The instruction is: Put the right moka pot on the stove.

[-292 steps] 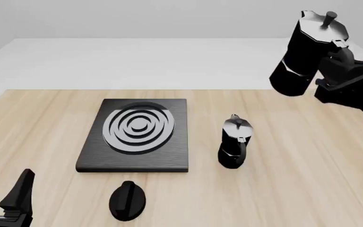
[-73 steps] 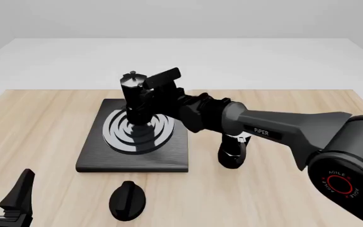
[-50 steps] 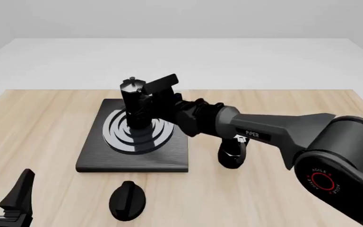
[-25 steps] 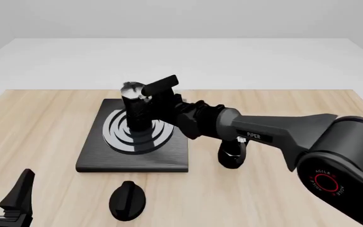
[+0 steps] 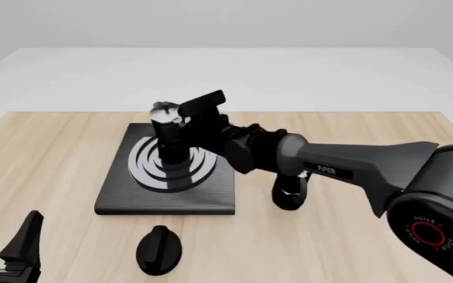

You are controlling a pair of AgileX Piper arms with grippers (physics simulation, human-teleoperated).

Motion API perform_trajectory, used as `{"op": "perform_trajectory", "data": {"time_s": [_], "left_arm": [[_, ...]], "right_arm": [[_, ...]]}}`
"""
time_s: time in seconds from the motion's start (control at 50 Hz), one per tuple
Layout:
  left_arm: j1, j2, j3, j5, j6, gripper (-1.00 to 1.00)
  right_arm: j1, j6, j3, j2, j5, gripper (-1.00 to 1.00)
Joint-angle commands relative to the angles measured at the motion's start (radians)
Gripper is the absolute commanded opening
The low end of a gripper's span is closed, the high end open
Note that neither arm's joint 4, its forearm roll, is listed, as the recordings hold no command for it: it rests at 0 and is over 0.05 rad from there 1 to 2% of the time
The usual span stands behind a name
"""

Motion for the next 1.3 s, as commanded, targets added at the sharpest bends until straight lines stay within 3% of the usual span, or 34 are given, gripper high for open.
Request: {"op": "perform_trajectory", "data": {"time_s": [0.02,0.76,1.3], "left_arm": [[0.0,0.0,0.0,0.0,0.0,1.0],[0.0,0.0,0.0,0.0,0.0,1.0],[0.0,0.0,0.0,0.0,0.0,1.0]], "right_arm": [[0.006,0.003,0.043,-0.036,-0.018,1.0],[0.012,0.009,0.316,-0.249,-0.102,1.0],[0.032,0.0,0.516,-0.489,-0.123,1.0]]}}
